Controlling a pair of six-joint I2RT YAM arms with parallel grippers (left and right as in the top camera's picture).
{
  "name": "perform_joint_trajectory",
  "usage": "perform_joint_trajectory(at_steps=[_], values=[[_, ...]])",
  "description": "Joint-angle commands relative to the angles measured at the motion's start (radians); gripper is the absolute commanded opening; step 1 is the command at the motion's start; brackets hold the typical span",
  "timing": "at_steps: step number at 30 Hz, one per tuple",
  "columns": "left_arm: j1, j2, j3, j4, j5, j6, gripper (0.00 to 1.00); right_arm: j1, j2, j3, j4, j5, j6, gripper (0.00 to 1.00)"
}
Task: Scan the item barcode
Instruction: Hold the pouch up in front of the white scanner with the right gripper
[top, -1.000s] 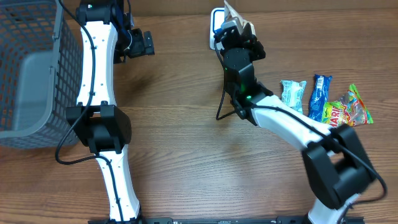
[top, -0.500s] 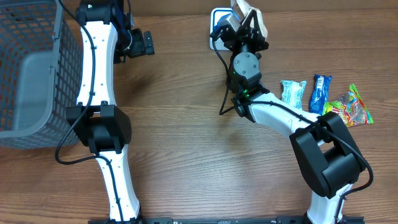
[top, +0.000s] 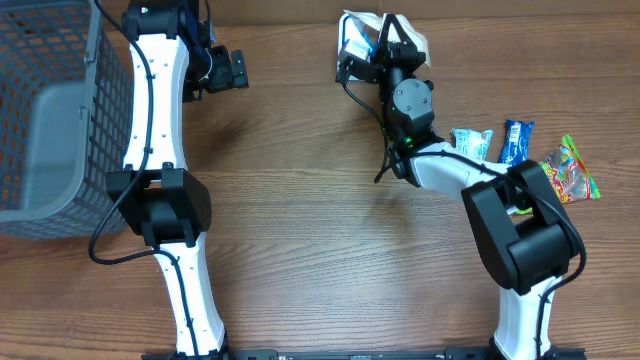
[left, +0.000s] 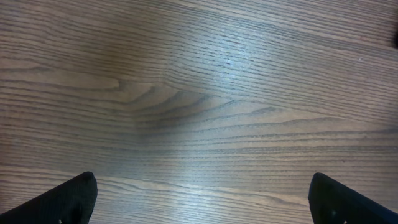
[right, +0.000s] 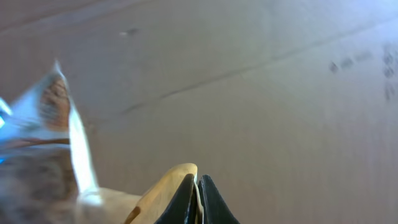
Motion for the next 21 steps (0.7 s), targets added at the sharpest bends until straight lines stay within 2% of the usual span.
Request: perform_joint_trajectory(at_steps=[1,5,21], values=[[-0.008,0.002,-0.008,0.001,0.007,0.019,1.00,-0.006,0.005,0.020,0.036,-0.095,-0.080,0.04],[-0.008,0.002,-0.008,0.001,0.006,0.019,1.00,-0.006,0.005,0.047,0.088,-0.095,-0.080,0.04],[-0.008,0.002,-0.008,0.001,0.007,0.019,1.00,-0.006,0.005,0.093,0.080,-0.173,-0.076,0.04]])
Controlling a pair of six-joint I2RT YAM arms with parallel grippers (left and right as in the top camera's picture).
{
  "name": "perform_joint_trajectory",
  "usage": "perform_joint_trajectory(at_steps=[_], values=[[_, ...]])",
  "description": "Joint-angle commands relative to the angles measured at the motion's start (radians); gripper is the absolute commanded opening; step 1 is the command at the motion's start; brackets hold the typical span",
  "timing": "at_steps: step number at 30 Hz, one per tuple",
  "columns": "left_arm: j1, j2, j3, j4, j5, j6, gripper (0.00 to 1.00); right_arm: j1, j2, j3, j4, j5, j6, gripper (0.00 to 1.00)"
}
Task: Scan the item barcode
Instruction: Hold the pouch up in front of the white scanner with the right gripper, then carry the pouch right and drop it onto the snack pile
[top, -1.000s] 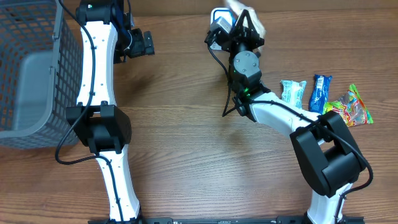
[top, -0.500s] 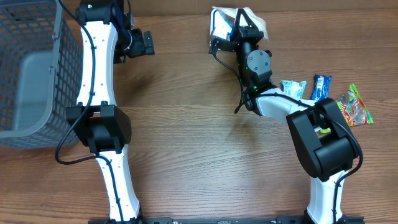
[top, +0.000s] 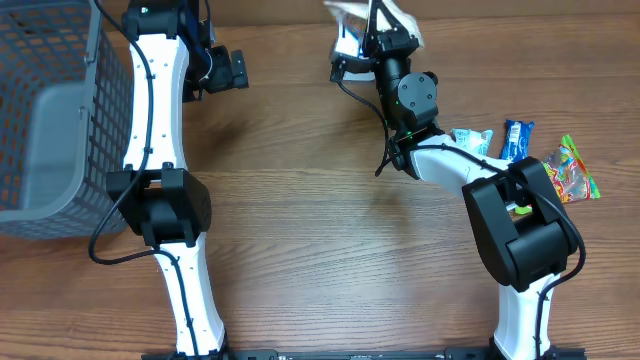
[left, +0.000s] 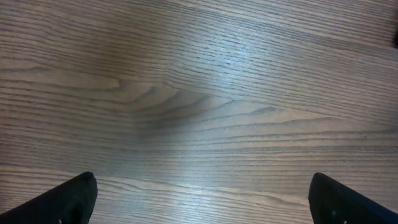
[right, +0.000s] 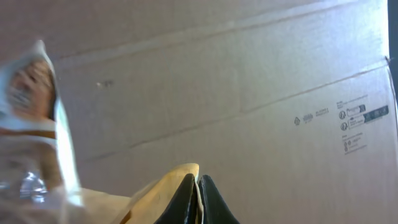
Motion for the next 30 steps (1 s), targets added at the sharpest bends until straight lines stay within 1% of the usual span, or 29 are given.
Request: perform_joint_trajectory(at_steps=[1,10,13,18,21,23,25,28,30], values=[[-0.008,0.002,-0.008,0.001,0.006,0.019,1.00,0.002,-0.010,0.029,0.010,-0.014,0.004,0.04],[-0.008,0.002,-0.008,0.001,0.007,0.019,1.00,0.002,-0.010,0.028,0.009,-0.025,0.005,0.04],[-0.008,0.002,-0.008,0.001,0.007,0.019,1.00,0.010,-0.010,0.028,-0.023,0.040,0.020,0.04],[-0.008,0.002,-0.008,0.001,0.006,0.019,1.00,0.082,-0.011,0.028,0.028,0.299,0.275,0.04],[-0.008,0.002,-0.008,0.001,0.006,0.019,1.00,0.133,-0.025,0.028,0.013,0.378,0.344,0.04],[-0.008,0.002,-0.008,0.001,0.007,0.019,1.00,0.170,-0.053,0.028,-0.067,0.431,0.415,0.04],[-0.008,0.002,-0.008,0.001,0.006,0.019,1.00,0.194,-0.092,0.028,-0.178,0.474,0.517,0.04],[-0.008,0.002,-0.008,0.001,0.006,0.019,1.00,0.213,-0.180,0.028,-0.393,0.504,0.709,0.04],[-0.008,0.002,-0.008,0.001,0.006,0.019,1.00,0.214,-0.265,0.028,-0.554,0.504,0.878,0.04]])
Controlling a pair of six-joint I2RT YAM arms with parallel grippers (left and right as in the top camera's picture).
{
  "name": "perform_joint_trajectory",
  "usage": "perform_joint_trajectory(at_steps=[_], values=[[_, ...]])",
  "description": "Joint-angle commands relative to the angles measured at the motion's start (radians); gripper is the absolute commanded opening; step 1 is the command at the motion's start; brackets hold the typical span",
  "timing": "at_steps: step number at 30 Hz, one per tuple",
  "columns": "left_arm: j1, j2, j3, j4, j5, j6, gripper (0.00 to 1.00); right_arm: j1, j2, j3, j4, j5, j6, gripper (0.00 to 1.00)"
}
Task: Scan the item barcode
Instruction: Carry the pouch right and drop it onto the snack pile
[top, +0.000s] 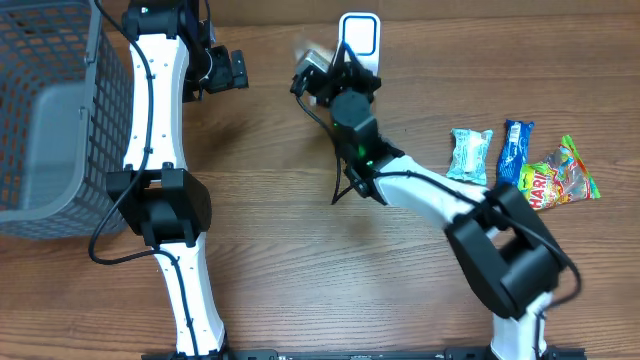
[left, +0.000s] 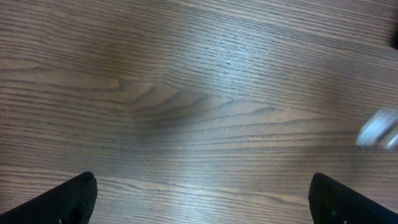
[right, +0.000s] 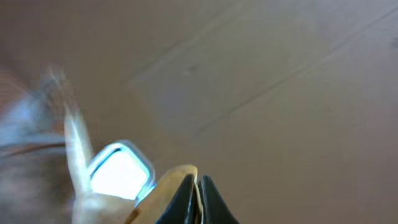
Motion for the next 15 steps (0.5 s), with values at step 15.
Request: perform_joint_trajectory(at_steps=[15], values=[[-0.008,0.002,-0.008,0.001,0.006,0.019,1.00,-0.419,-0.910,0.027,-1.263,-0.143,1.335,0.04]])
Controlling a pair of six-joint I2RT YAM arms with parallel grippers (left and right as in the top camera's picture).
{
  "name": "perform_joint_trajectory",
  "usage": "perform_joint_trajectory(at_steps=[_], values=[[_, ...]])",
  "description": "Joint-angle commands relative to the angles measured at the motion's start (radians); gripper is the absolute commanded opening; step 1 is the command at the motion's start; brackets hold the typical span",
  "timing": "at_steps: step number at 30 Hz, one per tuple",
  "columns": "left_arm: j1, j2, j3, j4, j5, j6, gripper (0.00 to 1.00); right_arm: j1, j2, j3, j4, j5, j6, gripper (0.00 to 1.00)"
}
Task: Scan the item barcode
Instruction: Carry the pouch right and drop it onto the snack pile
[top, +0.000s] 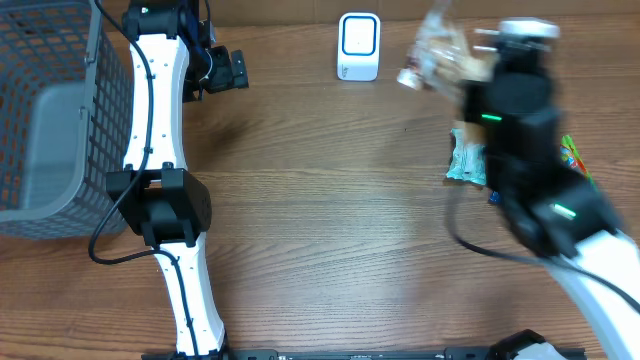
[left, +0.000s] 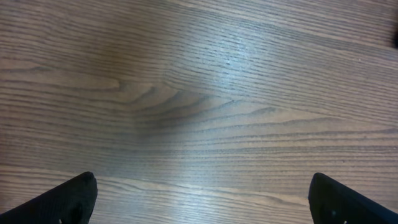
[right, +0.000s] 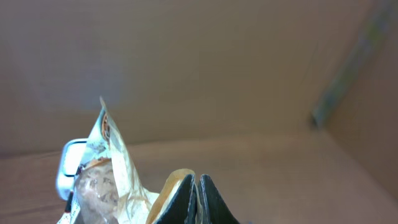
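The white barcode scanner (top: 358, 45) stands at the table's far edge; it also shows as the scanner (right: 67, 169) low on the left of the right wrist view. My right gripper (right: 196, 198) is shut on the edge of a crinkly clear snack packet (right: 104, 186). In the overhead view that packet (top: 438, 50) hangs blurred just right of the scanner, with the right arm (top: 520, 130) raised close to the camera. My left gripper (left: 202, 199) stands open over bare wood, holding nothing; overhead, the left gripper (top: 232, 70) is far to the scanner's left.
A grey mesh basket (top: 40, 110) fills the left edge of the table. A teal packet (top: 463, 160) and a colourful gummy bag (top: 572, 155) lie at the right, partly under the raised right arm. A cardboard wall rises behind the table.
My right arm, then just left of the scanner with the packet, is now right of the scanner and much higher. The packet is still held. The left arm has not moved.
The right gripper first held the packet right over the scanner, covering it, and still did so at the second moment. Then the packet was left of the scanner, which stood uncovered. Now it is right of the scanner. The left gripper stayed open and still throughout.
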Motion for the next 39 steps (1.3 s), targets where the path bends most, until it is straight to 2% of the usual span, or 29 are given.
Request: perform_joint_trajectory(at_steps=[1,5,10,14,18,19,25,34,39], values=[[-0.008,0.002,-0.008,0.001,0.006,0.019,1.00,-0.212,-0.095,0.007,-0.181,-0.160,0.360,0.04],[-0.008,0.002,-0.008,0.001,0.007,0.019,1.00,-0.479,-0.096,-0.003,-0.312,-0.338,0.412,0.04],[-0.008,0.002,-0.008,0.001,0.006,0.019,1.00,-0.750,0.007,-0.062,-0.315,-0.561,0.412,0.04],[-0.008,0.002,-0.008,0.001,0.006,0.019,1.00,-0.840,0.135,-0.067,-0.307,-0.684,0.410,0.04],[-0.008,0.002,-0.008,0.001,0.006,0.019,1.00,-0.840,0.270,-0.067,-0.284,-0.712,0.400,0.04],[-0.008,0.002,-0.008,0.001,0.006,0.019,1.00,-0.837,0.292,-0.067,-0.285,-0.716,0.400,0.08],[-0.008,0.002,-0.008,0.001,0.006,0.019,1.00,-0.826,0.309,-0.061,-0.300,-0.812,0.366,0.46],[-0.008,0.002,-0.008,0.001,0.006,0.019,1.00,-0.826,0.126,-0.003,-0.384,-0.878,0.277,0.67],[-0.008,0.002,-0.008,0.001,0.006,0.019,1.00,-0.826,-0.020,0.014,-0.429,-1.055,0.151,0.77]])
